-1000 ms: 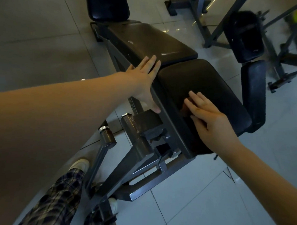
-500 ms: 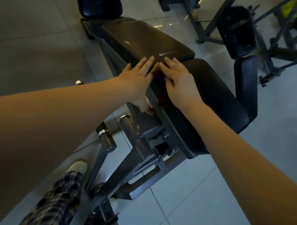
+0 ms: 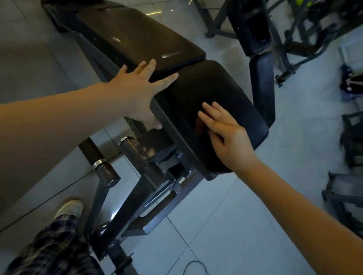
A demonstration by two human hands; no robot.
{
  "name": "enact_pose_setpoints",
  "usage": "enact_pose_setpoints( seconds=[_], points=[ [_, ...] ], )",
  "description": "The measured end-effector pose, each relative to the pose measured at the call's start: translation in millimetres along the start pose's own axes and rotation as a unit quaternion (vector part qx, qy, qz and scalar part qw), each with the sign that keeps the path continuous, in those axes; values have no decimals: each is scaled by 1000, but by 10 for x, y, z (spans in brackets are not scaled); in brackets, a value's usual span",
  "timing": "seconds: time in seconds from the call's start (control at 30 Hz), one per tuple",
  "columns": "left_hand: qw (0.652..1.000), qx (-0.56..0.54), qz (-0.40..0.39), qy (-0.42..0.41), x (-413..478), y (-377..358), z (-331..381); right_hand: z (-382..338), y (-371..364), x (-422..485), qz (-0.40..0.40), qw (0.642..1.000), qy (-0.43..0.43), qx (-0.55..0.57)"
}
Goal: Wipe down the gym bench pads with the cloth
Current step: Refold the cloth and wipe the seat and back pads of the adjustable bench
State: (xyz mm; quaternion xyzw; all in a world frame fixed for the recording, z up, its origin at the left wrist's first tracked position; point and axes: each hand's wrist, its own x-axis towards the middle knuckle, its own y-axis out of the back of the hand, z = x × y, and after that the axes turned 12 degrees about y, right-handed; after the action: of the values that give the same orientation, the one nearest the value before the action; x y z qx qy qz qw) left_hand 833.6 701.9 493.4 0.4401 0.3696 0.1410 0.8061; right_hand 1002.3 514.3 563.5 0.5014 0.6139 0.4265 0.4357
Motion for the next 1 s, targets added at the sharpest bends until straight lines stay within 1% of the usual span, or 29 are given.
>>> enact_pose_setpoints(
  seconds=[0.07, 0.27, 0.33, 0.43, 0.53, 0.63, 0.7, 0.77, 0.93, 1.0],
  points=[
    [1000, 12, -5, 10, 3, 22, 10, 1, -27, 182, 4, 1000, -6, 1],
    [997, 68, -22, 37, -46, 113, 92, -41, -85, 871, 28, 997, -75, 0],
    [994, 88, -31, 49, -65, 160, 115, -60, -82, 979, 26, 996, -85, 0],
    [991, 107, -39, 72, -82, 189, 160, -97, -3, 768, -10, 997, -73, -2],
    [988, 103, -60, 93, -149, 261, 220, -115, 131, 241, -56, 997, -55, 12],
    [986, 128, -51, 95, -214, 425, 332, -110, 226, -244, -61, 997, -55, 14],
    [984, 165, -22, 65, -228, 560, 429, -114, 211, -364, -46, 996, -72, 28],
    [978, 206, -1, 17, -189, 639, 534, -139, 154, -345, -29, 995, -91, 40],
    [967, 232, -9, -104, 133, 658, 746, -159, 113, -279, -1, 990, -132, 49],
    [954, 247, 10, -172, 307, 623, 773, -171, 98, -278, 4, 988, -149, 48]
  ],
)
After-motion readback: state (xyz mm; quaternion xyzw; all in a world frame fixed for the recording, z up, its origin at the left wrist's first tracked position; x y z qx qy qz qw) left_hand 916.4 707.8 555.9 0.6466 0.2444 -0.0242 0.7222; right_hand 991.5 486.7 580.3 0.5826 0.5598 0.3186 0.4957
